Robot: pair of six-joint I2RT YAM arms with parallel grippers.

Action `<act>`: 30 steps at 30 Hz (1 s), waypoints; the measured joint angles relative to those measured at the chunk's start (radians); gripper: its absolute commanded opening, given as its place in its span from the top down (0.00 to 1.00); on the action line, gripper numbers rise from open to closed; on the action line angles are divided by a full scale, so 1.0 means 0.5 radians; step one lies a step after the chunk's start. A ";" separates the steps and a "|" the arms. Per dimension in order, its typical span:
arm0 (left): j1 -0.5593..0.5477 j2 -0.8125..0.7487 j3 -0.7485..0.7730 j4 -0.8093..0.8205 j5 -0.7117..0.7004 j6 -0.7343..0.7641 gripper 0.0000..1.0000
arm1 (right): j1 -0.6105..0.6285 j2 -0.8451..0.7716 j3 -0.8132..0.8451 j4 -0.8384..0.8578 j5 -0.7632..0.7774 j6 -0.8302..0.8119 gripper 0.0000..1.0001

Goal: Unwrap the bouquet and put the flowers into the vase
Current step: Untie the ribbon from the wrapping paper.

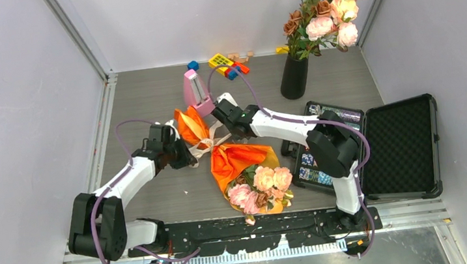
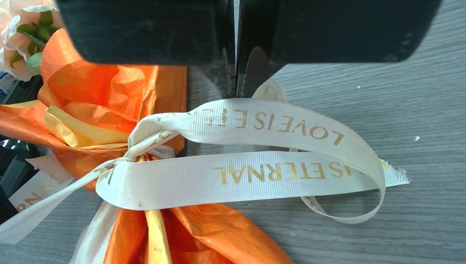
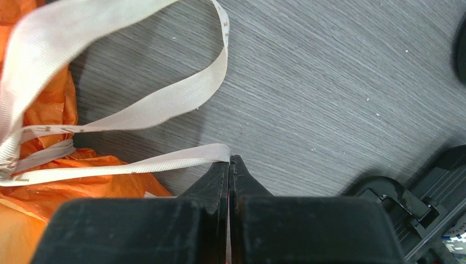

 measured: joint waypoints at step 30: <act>0.208 -0.184 -0.092 -0.021 0.066 -0.038 1.00 | -0.198 -0.211 -0.240 0.082 -0.195 0.179 1.00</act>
